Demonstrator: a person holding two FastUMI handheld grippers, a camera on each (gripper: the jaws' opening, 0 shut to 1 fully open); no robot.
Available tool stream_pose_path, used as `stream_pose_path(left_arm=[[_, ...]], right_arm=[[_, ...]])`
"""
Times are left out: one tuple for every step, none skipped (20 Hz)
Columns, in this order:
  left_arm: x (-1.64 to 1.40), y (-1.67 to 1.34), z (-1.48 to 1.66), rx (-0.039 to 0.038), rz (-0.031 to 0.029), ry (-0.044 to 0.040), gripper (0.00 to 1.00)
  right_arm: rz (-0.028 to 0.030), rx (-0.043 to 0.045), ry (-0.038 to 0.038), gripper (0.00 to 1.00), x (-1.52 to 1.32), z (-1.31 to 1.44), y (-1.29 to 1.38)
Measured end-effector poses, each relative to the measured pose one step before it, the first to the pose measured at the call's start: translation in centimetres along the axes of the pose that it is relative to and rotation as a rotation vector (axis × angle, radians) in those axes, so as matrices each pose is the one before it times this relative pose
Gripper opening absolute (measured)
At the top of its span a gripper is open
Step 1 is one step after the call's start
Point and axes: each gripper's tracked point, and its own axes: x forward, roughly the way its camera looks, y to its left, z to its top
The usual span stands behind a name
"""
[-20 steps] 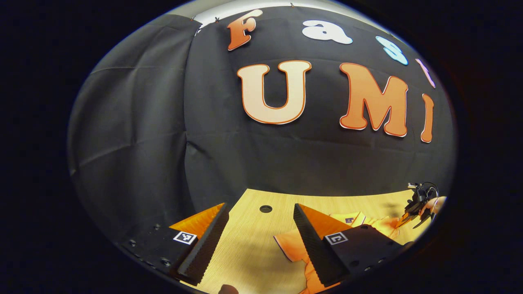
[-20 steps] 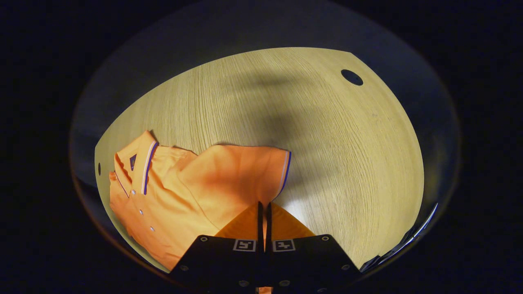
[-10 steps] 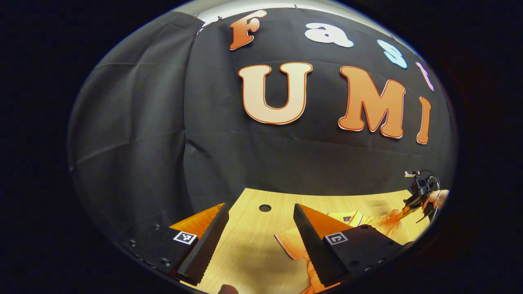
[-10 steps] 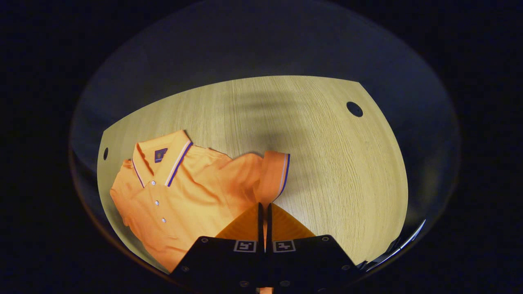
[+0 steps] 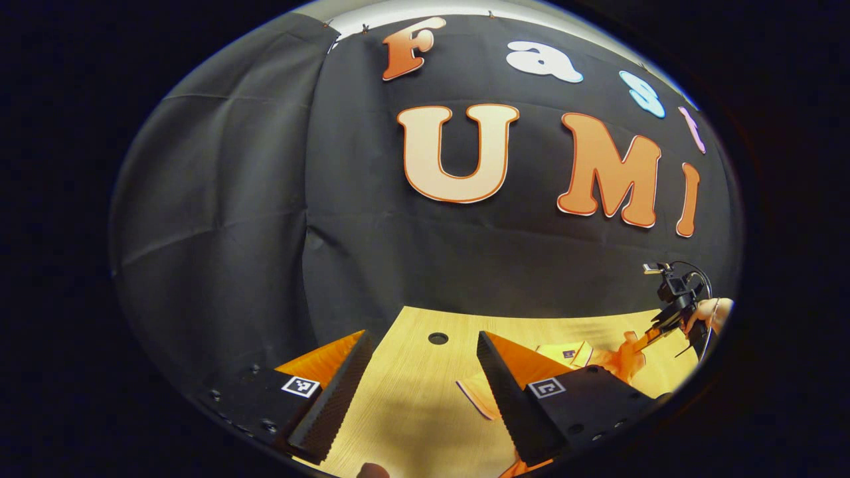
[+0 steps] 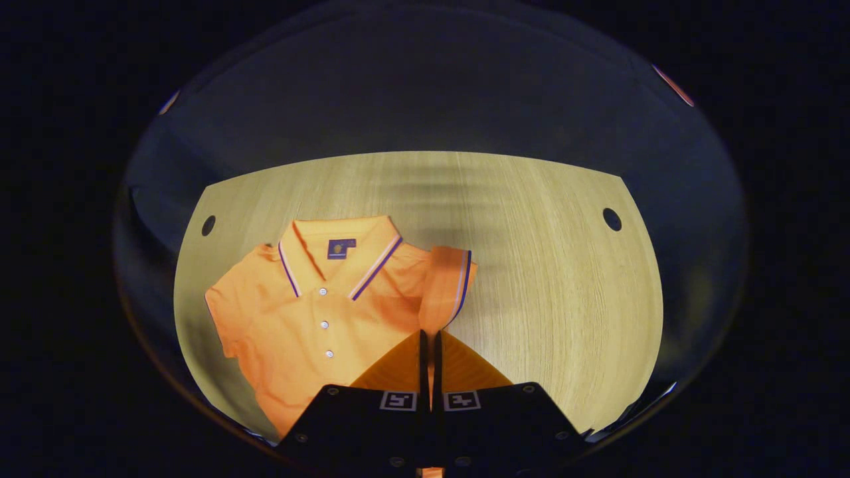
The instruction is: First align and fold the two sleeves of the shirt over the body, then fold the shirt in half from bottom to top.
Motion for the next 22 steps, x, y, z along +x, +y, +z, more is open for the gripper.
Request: stream_pose_path(left_arm=[[-0.013, 0.271, -0.084, -0.00420, 0.00071, 0.00260, 0.98], [0.106, 0.248, -0.347, -0.00535, 0.00042, 0.00372, 0.98], [0.007, 0.309, -0.196, -0.00258, 0.00121, 0.00508, 0.98], [-0.087, 0.442, -0.278, 0.00075, 0.00710, 0.00471, 0.98], [-0.094, 0.344, -0.134, 0.00360, 0.00667, 0.00255, 0.98], [-0.021, 0.322, -0.252, 0.00336, 0.00434, 0.00268, 0.98], [0.056, 0.187, -0.087, -0.00059, 0.00139, 0.00121, 0.98], [-0.005, 0.199, -0.153, -0.00384, -0.00056, 0.00292, 0.98], [-0.051, 0.120, -0.144, -0.00431, -0.00115, 0.00347, 0.98], [-0.126, 0.022, -0.305, -0.00105, -0.00126, 0.00370, 0.98], [-0.028, -0.085, -0.129, 0.00166, 0.00026, 0.00254, 0.98], [-0.014, -0.125, -0.074, 0.00170, -0.00029, 0.00073, 0.98], [-0.060, -0.077, 0.079, 0.00050, -0.00188, 0.00107, 0.98], [-0.016, -0.077, -0.043, -0.00167, -0.00153, 0.00122, 0.98], [-0.035, -0.113, 0.077, -0.00219, -0.00236, 0.00143, 1.00], [-0.029, -0.127, -0.175, -0.00155, -0.00188, 0.00219, 0.98], [0.000, -0.139, -0.035, -0.00106, -0.00233, 0.00150, 0.98], [0.018, -0.110, -0.131, -0.00034, -0.00324, 0.00256, 0.98], [0.119, -0.184, -0.027, 0.00026, -0.00458, 0.00347, 0.98], [0.077, -0.234, -0.151, 0.00358, -0.00356, 0.00341, 0.98], [0.061, -0.210, 0.056, 0.00410, -0.00332, 0.00260, 0.98], [-0.039, -0.210, 0.111, 0.00269, -0.00422, 0.00007, 0.98]], right_arm=[[0.00978, -0.00872, 0.00452, 0.01, -0.064, -0.128, 0.838], [0.01208, -0.00509, 0.00658, 0.01, 0.088, -0.163, 0.989], [0.00941, -0.01091, 0.00524, 0.01, 0.163, -0.251, 0.719], [-0.00004, -0.01358, 0.00434, 0.01, 0.298, -0.257, 0.593], [0.00060, -0.01885, 0.00297, 0.00, 0.141, -0.216, 0.432], [0.00568, -0.01496, -0.00219, 0.01, 0.237, -0.054, 0.604], [0.01832, -0.00626, -0.00145, 0.01, 0.215, -0.112, 0.927], [0.02479, 0.00220, 0.00106, 0.02, 0.088, -0.006, 0.911], [0.02635, 0.00499, 0.00267, 0.02, 0.047, -0.024, 0.785], [0.02017, 0.00953, 0.00290, 0.02, 0.122, 0.039, 0.735], [0.02121, 0.00792, -0.00092, 0.02, 0.146, -0.019, 0.733], [0.01851, 0.00189, 0.00264, 0.03, 0.097, -0.018, 0.612], [0.01499, 0.00638, 0.00448, 0.08, -0.093, -0.146, 0.574], [0.01606, 0.00315, -0.00465, 0.11, 0.046, 0.071, 0.496], [0.01281, 0.00331, -0.00452, 0.19, -0.138, -0.012, 0.392], [0.01508, 0.00153, -0.00233, 0.19, -0.180, -0.027, 0.363], [0.00612, 0.00096, -0.00145, 0.28, -0.141, -0.053, 0.169], [0.00217, -0.00055, -0.00685, 0.37, -0.051, 0.077, 0.044], [0.00088, -0.00113, -0.00950, 0.60, -0.176, 0.001, 0.034], [-0.00051, 0.00257, -0.00815, 0.67, -0.297, 0.098, -0.101], [-0.00029, 0.00256, -0.01185, 0.87, -0.367, 0.155, -0.099], [-0.00256, 0.00084, -0.01475, 0.95, -0.368, 0.225, -0.159]])
